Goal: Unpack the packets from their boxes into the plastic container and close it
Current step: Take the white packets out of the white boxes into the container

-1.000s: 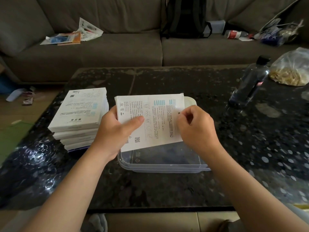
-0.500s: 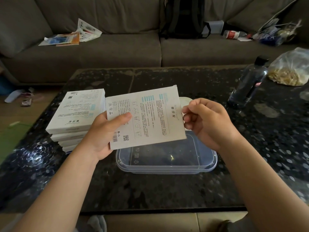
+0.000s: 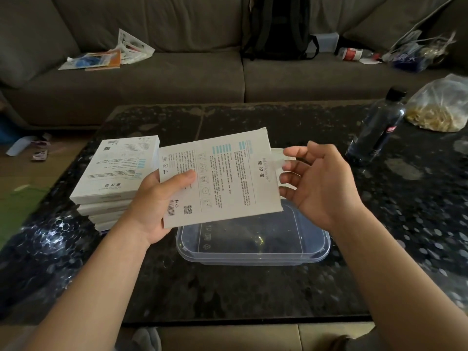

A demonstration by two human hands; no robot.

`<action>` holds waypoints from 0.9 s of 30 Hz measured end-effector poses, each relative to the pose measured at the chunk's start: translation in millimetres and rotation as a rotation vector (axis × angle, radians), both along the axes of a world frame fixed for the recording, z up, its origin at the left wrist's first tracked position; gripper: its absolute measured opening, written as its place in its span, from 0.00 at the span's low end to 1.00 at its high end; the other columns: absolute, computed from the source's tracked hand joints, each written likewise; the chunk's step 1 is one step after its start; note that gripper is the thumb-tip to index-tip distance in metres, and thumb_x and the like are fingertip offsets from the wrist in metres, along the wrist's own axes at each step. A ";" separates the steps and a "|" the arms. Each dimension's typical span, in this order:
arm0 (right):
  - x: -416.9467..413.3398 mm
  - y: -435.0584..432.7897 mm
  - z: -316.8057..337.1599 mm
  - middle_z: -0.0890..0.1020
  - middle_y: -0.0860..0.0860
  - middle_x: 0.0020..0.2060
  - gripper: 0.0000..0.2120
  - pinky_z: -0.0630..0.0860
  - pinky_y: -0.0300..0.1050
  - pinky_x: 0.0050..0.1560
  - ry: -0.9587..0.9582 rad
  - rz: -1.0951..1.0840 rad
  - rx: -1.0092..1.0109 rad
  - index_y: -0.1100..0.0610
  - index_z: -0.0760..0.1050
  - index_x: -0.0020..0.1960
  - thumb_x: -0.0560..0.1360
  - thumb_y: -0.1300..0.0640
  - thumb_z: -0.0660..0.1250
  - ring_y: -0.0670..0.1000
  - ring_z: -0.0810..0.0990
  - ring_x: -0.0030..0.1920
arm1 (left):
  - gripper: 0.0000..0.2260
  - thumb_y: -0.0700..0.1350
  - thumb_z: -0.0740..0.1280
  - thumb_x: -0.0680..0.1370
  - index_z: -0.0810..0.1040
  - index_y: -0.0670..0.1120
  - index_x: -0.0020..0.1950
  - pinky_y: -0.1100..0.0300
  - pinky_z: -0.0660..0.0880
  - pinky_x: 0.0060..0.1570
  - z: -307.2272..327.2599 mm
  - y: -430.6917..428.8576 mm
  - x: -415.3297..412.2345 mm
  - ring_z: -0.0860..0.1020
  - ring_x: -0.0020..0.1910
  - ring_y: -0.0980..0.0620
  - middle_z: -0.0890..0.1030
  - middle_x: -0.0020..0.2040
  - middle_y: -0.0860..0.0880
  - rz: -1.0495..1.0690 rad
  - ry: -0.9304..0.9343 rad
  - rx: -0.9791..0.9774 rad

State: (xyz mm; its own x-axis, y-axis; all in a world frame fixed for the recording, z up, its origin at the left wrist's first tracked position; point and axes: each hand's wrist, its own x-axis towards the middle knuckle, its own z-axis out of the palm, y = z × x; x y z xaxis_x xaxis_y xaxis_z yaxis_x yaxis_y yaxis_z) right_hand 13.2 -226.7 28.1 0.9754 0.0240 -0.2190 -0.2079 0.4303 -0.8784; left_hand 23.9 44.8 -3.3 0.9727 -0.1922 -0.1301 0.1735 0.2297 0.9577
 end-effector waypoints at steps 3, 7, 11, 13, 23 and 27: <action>-3.1 2.3 -0.9 0.85 0.51 0.48 0.22 0.83 0.49 0.46 -0.136 0.111 -0.419 0.54 0.75 0.61 0.75 0.40 0.69 0.53 0.86 0.49 | 0.24 0.45 0.71 0.72 0.76 0.46 0.69 0.37 0.76 0.60 0.6 -1.3 -0.2 0.80 0.62 0.41 0.81 0.63 0.43 0.032 -0.015 0.009; -7.1 5.3 -3.9 0.87 0.53 0.50 0.27 0.85 0.54 0.49 -0.201 0.203 -0.601 0.56 0.76 0.62 0.67 0.46 0.74 0.52 0.87 0.50 | 0.24 0.44 0.71 0.72 0.75 0.46 0.69 0.35 0.75 0.61 0.4 -1.6 -0.4 0.80 0.62 0.41 0.81 0.63 0.43 0.049 -0.029 0.030; -5.6 0.4 -5.0 0.87 0.58 0.51 0.14 0.85 0.56 0.51 -0.174 0.252 -0.369 0.63 0.79 0.52 0.71 0.55 0.71 0.58 0.87 0.53 | 0.24 0.44 0.71 0.72 0.76 0.47 0.69 0.34 0.74 0.61 0.3 -1.0 -0.4 0.80 0.62 0.41 0.82 0.63 0.43 0.046 -0.024 0.022; -4.9 -2.3 -6.2 0.86 0.59 0.52 0.12 0.84 0.58 0.51 -0.168 0.278 -0.301 0.64 0.80 0.51 0.72 0.57 0.70 0.60 0.86 0.54 | 0.24 0.44 0.70 0.72 0.76 0.47 0.68 0.35 0.75 0.60 1.5 -0.9 -1.3 0.80 0.62 0.41 0.82 0.63 0.43 0.035 -0.020 0.011; -3.1 -5.8 -4.8 0.87 0.59 0.51 0.08 0.85 0.51 0.41 -0.140 0.273 -0.332 0.63 0.83 0.53 0.80 0.65 0.65 0.62 0.87 0.48 | 0.30 0.48 0.78 0.69 0.76 0.45 0.69 0.42 0.81 0.54 1.8 3.6 -1.2 0.80 0.62 0.41 0.81 0.64 0.42 -0.013 -0.004 -0.001; -4.1 -6.6 -1.0 0.87 0.56 0.50 0.09 0.85 0.52 0.42 -0.163 0.276 -0.402 0.62 0.82 0.56 0.80 0.68 0.64 0.60 0.87 0.48 | 0.30 0.49 0.79 0.68 0.76 0.47 0.68 0.44 0.81 0.53 1.3 4.4 -0.7 0.80 0.62 0.41 0.81 0.63 0.43 0.003 -0.002 -0.005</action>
